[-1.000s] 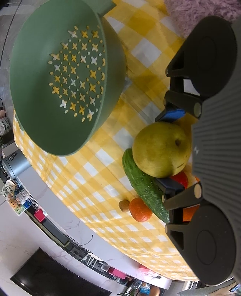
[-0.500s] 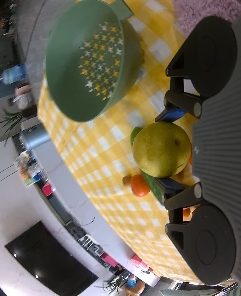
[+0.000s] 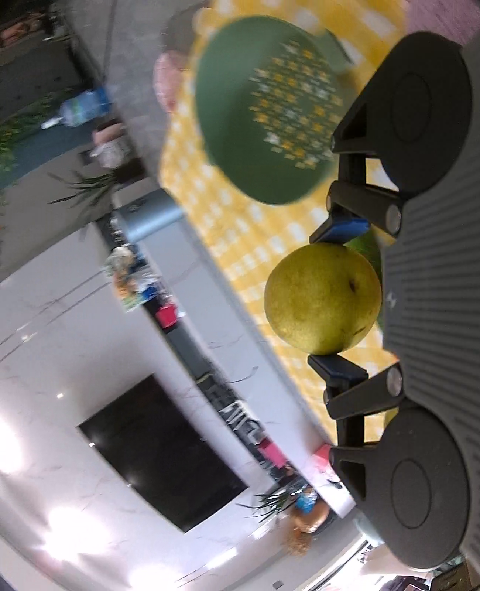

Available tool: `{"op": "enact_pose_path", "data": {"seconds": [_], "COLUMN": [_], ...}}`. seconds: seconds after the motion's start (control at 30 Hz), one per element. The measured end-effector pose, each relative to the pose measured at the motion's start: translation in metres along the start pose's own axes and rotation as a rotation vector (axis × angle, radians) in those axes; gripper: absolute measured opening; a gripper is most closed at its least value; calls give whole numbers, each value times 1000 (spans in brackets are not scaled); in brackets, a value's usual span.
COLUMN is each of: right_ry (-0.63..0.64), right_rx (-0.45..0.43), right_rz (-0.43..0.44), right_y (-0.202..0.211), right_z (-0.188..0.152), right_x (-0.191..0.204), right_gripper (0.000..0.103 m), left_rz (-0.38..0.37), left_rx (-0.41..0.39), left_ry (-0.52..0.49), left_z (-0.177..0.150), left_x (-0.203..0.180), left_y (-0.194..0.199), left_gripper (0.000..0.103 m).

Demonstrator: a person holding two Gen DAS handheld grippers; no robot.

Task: Organize fruits
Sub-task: 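Lift both pears and carry them over the green colander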

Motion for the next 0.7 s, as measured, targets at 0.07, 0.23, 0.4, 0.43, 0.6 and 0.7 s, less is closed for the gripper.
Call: {"op": "enact_pose_path", "data": {"seconds": [0.07, 0.23, 0.4, 0.43, 0.6, 0.7], "right_ry": [-7, -74, -160, -169, -256, -284], "right_rx": [-34, -83, -105, -113, -151, -171], "right_rz": [-8, -64, -114, -125, -144, -159], "right_y": [9, 21, 26, 29, 41, 44], "right_z": [10, 30, 42, 44, 50, 54], "right_x": [-6, -40, -81, -89, -125, -145], "right_gripper": [60, 60, 60, 60, 60, 60], "left_rz": [-22, -139, -268, -278, -336, -371], "left_rx": [-10, 5, 70, 83, 195, 287], "left_ry": [-16, -26, -6, -7, -34, -77], "left_z": [6, 20, 27, 27, 24, 13], "left_x": [-11, -40, -66, -69, -89, -105], "left_y": [1, -7, -36, -44, -98, -134], "left_gripper": [75, 75, 75, 75, 75, 75]}}
Point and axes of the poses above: each gripper's, at about its wrist camera, not at the fingertips, and y roughly against the way its jaws point, x to its left, z to its top, the point moved 8 cm from there along -y, roughly the way its jaws point, and after that the axes turned 11 degrees about -z, right-handed, at the moved point
